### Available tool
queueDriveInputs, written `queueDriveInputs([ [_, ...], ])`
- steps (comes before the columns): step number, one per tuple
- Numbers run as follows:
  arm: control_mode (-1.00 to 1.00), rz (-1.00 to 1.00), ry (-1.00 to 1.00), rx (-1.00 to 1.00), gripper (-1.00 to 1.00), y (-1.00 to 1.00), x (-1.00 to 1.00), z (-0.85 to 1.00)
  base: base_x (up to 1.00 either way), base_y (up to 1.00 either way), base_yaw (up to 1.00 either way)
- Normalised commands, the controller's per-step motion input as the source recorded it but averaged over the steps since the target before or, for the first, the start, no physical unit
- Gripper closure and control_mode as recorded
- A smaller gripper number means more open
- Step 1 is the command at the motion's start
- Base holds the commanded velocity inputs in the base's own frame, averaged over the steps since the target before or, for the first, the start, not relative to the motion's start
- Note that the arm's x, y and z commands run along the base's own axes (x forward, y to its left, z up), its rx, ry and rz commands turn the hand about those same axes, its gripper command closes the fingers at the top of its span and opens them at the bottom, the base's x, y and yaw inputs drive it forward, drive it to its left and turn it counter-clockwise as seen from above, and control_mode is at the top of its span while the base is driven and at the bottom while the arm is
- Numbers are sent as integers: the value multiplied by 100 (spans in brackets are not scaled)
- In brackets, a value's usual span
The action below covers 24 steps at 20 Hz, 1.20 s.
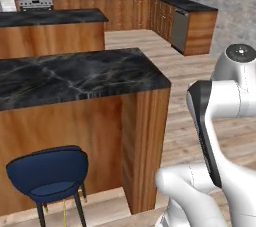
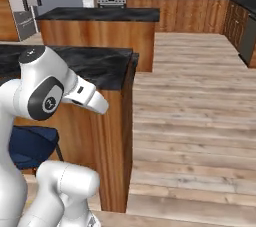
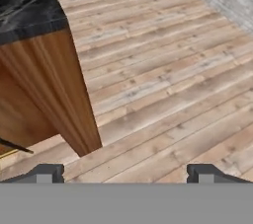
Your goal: Take the cheese, steak, and garlic from the fridge and place them on the plate on the dining counter to create an appetizer plate.
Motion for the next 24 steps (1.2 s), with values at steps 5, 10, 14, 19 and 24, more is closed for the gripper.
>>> queueDriveInputs([
  [5, 100, 0, 0, 0, -100, 0, 0, 0, 71, -100, 29],
  [10, 100, 0, 0, 0, -100, 0, 0, 0, 70, -100, 31],
  [14, 100, 0, 0, 0, -100, 0, 0, 0, 72, -100, 29],
  [19, 100, 0, 0, 0, -100, 0, 0, 0, 93, -100, 27],
  [24, 100, 0, 0, 0, -100, 0, 0, 0, 100, -100, 21],
])
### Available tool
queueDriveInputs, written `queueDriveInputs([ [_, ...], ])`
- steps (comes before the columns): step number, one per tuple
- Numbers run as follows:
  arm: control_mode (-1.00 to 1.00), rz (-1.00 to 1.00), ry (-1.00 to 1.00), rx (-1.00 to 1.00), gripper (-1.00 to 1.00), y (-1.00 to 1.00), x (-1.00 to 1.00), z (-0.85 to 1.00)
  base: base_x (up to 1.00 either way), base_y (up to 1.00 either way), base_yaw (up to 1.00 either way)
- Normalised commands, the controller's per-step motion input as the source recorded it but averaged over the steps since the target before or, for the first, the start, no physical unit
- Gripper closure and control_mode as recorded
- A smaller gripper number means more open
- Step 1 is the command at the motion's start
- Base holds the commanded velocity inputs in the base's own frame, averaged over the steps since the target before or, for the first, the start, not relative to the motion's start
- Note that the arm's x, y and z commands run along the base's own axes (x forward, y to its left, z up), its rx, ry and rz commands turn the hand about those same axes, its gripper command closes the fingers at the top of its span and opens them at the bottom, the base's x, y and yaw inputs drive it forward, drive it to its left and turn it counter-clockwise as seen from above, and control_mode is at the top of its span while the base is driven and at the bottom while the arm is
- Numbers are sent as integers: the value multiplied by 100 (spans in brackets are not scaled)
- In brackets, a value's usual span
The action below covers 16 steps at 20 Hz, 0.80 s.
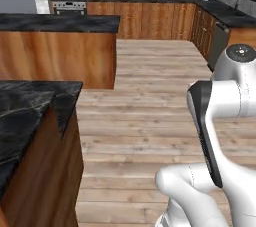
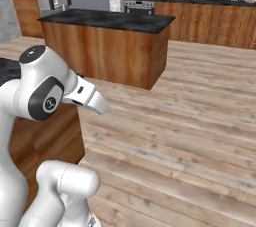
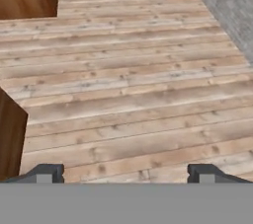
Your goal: Take the cheese, steak, and garlic from the fridge and place them on the plate on the dining counter to create an appetizer plate.
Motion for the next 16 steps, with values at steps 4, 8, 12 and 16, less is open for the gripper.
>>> queueDriveInputs([
  [4, 100, 0, 0, 0, -100, 0, 0, 0, 100, -100, 12],
  [8, 100, 0, 0, 0, -100, 0, 0, 0, 100, -100, 10],
  [12, 100, 0, 0, 0, -100, 0, 0, 0, 100, -92, 6],
  [16, 100, 0, 0, 0, -100, 0, 0, 0, 100, -81, 4],
])
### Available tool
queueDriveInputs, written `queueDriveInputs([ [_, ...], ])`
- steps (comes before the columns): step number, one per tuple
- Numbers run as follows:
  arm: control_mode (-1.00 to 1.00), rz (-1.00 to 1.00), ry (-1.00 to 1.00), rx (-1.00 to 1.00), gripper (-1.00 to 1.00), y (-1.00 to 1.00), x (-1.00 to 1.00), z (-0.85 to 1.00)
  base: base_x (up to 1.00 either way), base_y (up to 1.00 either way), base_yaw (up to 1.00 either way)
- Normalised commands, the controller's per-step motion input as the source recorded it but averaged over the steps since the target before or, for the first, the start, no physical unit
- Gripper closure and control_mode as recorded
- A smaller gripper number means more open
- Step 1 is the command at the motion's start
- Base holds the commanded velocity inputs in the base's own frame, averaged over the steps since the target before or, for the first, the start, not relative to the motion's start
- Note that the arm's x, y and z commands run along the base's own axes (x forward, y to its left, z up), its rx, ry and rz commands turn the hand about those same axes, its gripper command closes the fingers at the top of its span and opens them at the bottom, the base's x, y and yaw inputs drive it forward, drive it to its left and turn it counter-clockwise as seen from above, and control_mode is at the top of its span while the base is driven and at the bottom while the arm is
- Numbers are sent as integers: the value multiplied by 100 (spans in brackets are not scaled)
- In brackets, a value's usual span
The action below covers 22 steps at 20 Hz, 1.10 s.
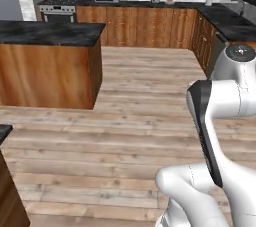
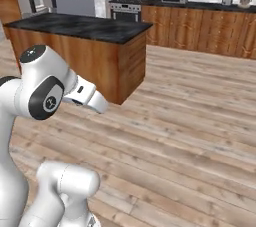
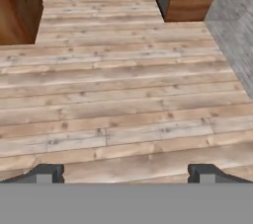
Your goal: Take the cheese, steak, and garlic from the fridge and place them on the plate on the dining counter to create an appetizer plate.
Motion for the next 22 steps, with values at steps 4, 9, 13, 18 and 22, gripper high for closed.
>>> queueDriveInputs([
  [4, 100, 0, 0, 0, -100, 0, 0, 0, 100, -77, 4],
  [9, 100, 0, 0, 0, -100, 0, 0, 0, 100, -64, 2],
  [13, 100, 0, 0, 0, -100, 0, 0, 0, 100, -35, 1],
  [18, 100, 0, 0, 0, -100, 0, 0, 0, 100, -28, 1],
  [22, 100, 0, 0, 0, -100, 0, 0, 0, 100, -31, 2],
])
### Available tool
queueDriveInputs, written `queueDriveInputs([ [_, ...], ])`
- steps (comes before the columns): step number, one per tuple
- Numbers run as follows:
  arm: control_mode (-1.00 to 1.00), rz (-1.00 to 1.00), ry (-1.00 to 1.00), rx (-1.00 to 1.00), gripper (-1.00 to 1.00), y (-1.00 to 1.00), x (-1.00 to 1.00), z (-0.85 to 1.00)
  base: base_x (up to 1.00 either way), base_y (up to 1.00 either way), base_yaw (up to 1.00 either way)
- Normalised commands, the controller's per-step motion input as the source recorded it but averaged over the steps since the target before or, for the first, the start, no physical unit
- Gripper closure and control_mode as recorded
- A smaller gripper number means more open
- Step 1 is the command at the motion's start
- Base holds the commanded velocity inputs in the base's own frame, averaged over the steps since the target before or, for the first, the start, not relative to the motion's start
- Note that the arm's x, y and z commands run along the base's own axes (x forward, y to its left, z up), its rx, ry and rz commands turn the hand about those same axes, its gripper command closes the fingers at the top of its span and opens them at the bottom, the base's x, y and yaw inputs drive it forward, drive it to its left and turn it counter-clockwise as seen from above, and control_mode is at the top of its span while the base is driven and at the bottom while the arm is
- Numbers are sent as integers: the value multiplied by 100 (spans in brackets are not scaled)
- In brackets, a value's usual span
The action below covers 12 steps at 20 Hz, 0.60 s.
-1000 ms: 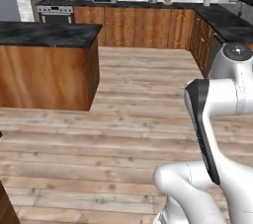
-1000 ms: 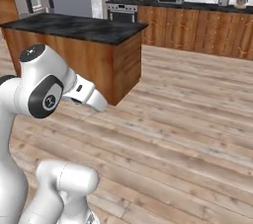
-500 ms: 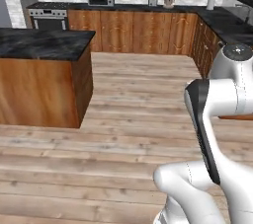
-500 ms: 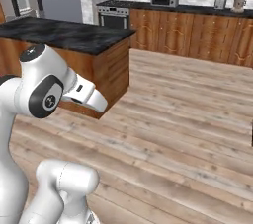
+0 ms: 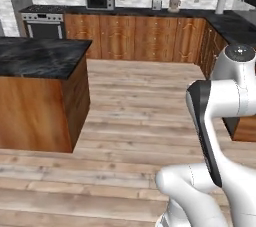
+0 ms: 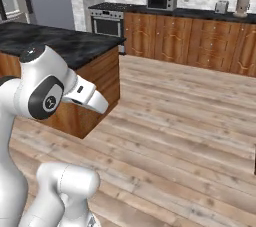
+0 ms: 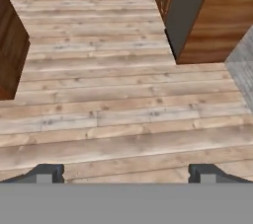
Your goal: Take the cheese, steak, and garlic from the fridge and place them on the plate on the dining counter to create an appetizer plate.
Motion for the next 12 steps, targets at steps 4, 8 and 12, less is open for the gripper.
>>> queueDriveInputs([
  [4, 100, 0, 0, 0, -100, 0, 0, 0, 100, -30, 4],
  [8, 100, 0, 0, 0, -100, 0, 0, 0, 100, -28, 9],
  [12, 100, 0, 0, 0, -100, 0, 0, 0, 100, -22, 16],
])
